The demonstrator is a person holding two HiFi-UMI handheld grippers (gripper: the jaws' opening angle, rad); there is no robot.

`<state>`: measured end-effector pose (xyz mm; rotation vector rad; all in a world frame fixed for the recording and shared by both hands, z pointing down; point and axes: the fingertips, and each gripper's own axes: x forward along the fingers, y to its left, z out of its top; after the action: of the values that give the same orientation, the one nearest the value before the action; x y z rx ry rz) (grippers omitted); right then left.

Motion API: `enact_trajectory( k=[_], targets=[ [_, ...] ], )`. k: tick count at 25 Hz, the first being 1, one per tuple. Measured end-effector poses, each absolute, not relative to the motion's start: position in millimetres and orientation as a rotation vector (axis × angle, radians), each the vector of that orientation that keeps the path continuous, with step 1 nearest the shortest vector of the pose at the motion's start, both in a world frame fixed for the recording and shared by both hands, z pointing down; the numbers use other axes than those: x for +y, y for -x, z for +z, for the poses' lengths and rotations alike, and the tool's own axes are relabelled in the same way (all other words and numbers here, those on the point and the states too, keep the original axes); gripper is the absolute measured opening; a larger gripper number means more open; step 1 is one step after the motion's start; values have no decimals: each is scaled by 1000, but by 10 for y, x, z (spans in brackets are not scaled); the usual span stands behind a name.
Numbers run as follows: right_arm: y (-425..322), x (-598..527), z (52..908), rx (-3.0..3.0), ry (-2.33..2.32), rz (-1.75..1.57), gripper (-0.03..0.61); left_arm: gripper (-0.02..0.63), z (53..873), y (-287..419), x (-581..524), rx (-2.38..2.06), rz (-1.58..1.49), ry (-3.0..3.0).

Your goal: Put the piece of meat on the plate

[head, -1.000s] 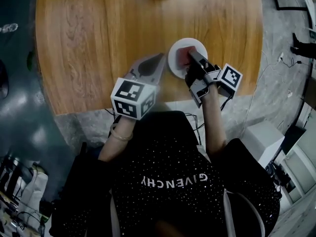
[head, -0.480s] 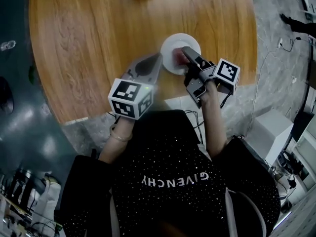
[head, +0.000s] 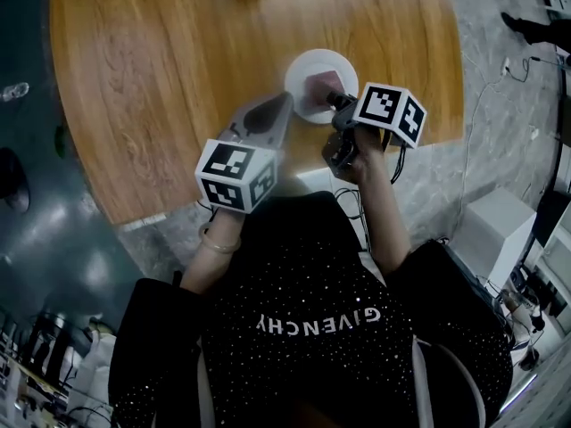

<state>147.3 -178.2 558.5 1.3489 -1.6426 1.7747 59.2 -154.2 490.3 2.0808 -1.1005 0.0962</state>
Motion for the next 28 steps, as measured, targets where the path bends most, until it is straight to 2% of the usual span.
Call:
enact_trajectory(
  k=[3, 5, 8, 13, 17, 21, 22, 23, 24, 28],
  targets=[
    [-1568, -1737, 5591, -1673, -1341, 1356, 313, 8, 4873, -609, -1539, -1098, 94, -2090],
    [-1612, -1705, 5571, -1695, -1308, 1189, 313, 8, 4853, -627, -1540, -1099, 96, -2096],
    [-1655, -1700, 5475, -1768, -1328, 1159, 313, 8, 4826, -614, -1563, -1102, 98, -2104],
    [-1659, -1737, 4987, -2089, -1407, 1344, 313, 8, 4707, -539, -1595, -1129, 117, -2147],
    [-1614, -1730, 4462, -2400, -1374, 1002, 311, 8, 4454, -507, -1629, -1144, 117, -2225],
    [-1554, -1675, 4160, -2461, -1347, 622, 310, 8, 4215, -552, -1669, -1136, 148, -2312],
    [-1564, -1669, 4082, -2470, -1371, 549, 292, 8, 4169, -565, -1673, -1136, 159, -2334],
    [-1593, -1662, 3994, -2479, -1412, 487, 177, 8, 4129, -582, -1672, -1137, 170, -2357],
    [-1627, -1653, 3911, -2493, -1453, 444, 13, 8, 4094, -601, -1668, -1137, 179, -2382],
    [-1718, -1579, 3755, -2522, -1509, 430, 11, 8, 4015, -702, -1639, -1109, 174, -2462]
  ],
)
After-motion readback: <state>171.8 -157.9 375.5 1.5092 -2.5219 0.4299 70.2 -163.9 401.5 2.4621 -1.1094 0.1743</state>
